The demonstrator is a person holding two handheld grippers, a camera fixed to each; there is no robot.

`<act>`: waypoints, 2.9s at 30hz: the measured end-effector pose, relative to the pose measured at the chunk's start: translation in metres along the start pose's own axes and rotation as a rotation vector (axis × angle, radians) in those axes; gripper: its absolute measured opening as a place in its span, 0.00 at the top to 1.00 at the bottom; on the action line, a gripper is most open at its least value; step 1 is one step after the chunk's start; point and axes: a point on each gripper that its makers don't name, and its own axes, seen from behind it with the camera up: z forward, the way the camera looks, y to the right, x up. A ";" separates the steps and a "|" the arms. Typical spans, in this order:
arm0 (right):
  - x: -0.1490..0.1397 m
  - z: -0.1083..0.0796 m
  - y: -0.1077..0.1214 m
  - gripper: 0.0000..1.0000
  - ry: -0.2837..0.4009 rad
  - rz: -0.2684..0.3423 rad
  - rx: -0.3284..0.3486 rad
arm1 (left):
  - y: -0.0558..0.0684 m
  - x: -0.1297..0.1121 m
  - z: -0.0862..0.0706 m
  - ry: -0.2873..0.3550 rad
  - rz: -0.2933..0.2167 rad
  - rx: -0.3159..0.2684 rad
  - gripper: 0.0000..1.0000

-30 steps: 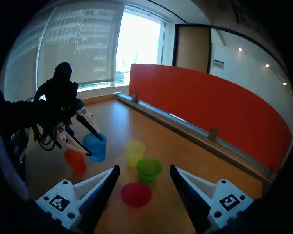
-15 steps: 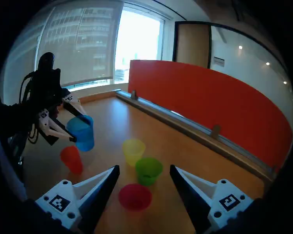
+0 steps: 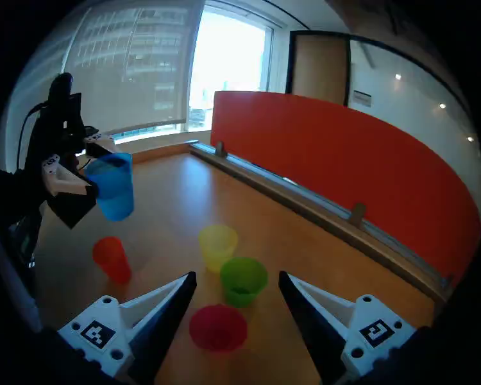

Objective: Pour water

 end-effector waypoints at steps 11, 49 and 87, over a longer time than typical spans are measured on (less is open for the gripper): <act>-0.010 0.019 0.001 0.00 -0.046 -0.017 0.014 | 0.005 0.022 -0.020 0.068 0.007 0.025 0.14; -0.059 0.097 0.010 0.00 -0.217 -0.019 0.034 | -0.003 0.017 -0.052 0.085 0.000 0.081 0.14; -0.039 0.095 -0.004 0.07 -0.146 0.022 0.075 | -0.004 0.012 -0.049 0.072 -0.001 0.079 0.14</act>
